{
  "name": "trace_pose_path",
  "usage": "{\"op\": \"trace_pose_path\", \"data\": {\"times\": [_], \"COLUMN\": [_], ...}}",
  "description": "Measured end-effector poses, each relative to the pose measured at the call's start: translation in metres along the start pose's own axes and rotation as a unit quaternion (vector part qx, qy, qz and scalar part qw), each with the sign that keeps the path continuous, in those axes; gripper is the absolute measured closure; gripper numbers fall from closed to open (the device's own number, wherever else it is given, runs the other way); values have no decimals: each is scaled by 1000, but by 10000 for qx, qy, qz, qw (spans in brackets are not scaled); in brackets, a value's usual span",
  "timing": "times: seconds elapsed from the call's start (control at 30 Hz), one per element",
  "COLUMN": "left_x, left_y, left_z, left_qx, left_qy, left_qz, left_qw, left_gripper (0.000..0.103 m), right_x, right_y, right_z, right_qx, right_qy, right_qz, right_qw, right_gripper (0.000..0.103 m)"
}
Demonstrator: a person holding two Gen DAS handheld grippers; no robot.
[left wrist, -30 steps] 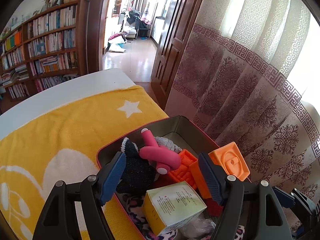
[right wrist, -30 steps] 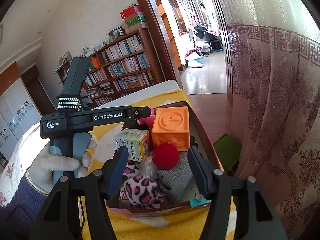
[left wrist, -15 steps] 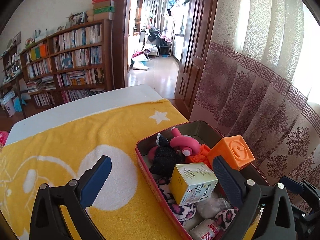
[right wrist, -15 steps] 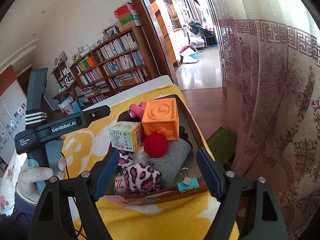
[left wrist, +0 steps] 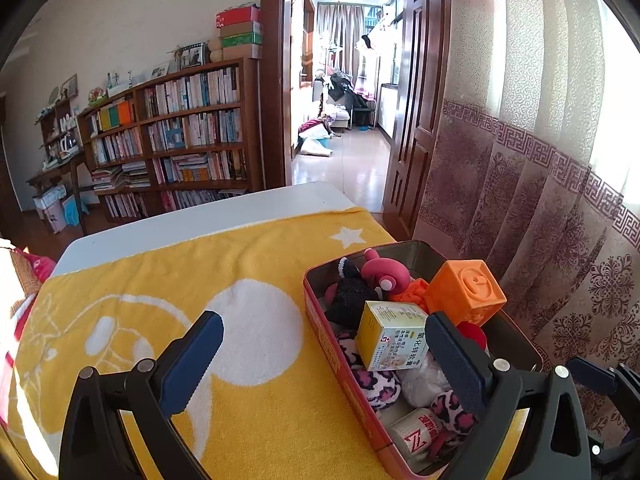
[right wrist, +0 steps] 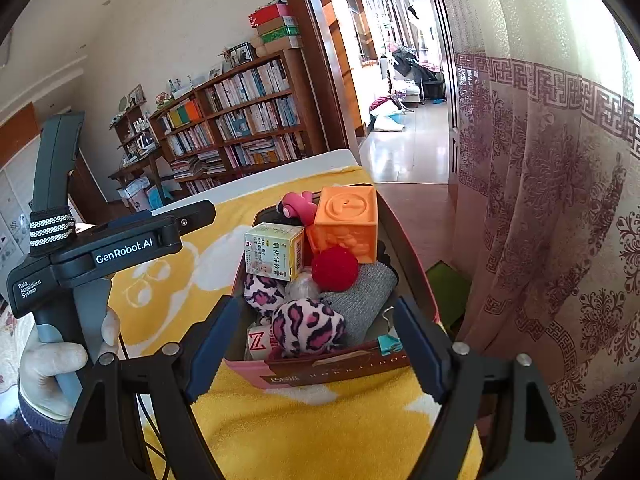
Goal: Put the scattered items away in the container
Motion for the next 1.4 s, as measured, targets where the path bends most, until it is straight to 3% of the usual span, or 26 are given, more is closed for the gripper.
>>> {"op": "trace_pose_path", "data": {"times": [0.7,1.1,1.27,1.4], "left_x": [-9,-10,-16,-24], "left_y": [21,14,8,9], "left_z": [-12,-26,-34,-37], "left_qx": [-18,305,412,340], "left_qy": [-31,134,-226,-396], "left_qz": [71,-42,221,37], "left_qw": [10000,9994,9986,9986], "left_gripper": [1,1,1,1], "right_x": [4,9,4,-1], "right_y": [9,-5,-9,-10], "right_z": [-11,-13,-15,-15], "right_qx": [33,126,159,173], "right_qy": [36,26,-92,-168], "right_qz": [-16,90,61,18], "right_qw": [10000,9999,9998,9997], "right_gripper": [21,21,21,21]}}
Point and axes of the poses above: each gripper's, at about its wrist camera, not at the fingertips, and y roughly against the way its jaws point, x to its left, z to its top, the point moved 5 cm from there along -y, roughly the way its jaws point, and after that the axes turned 12 degrees about -x, right-handed, at the moved point
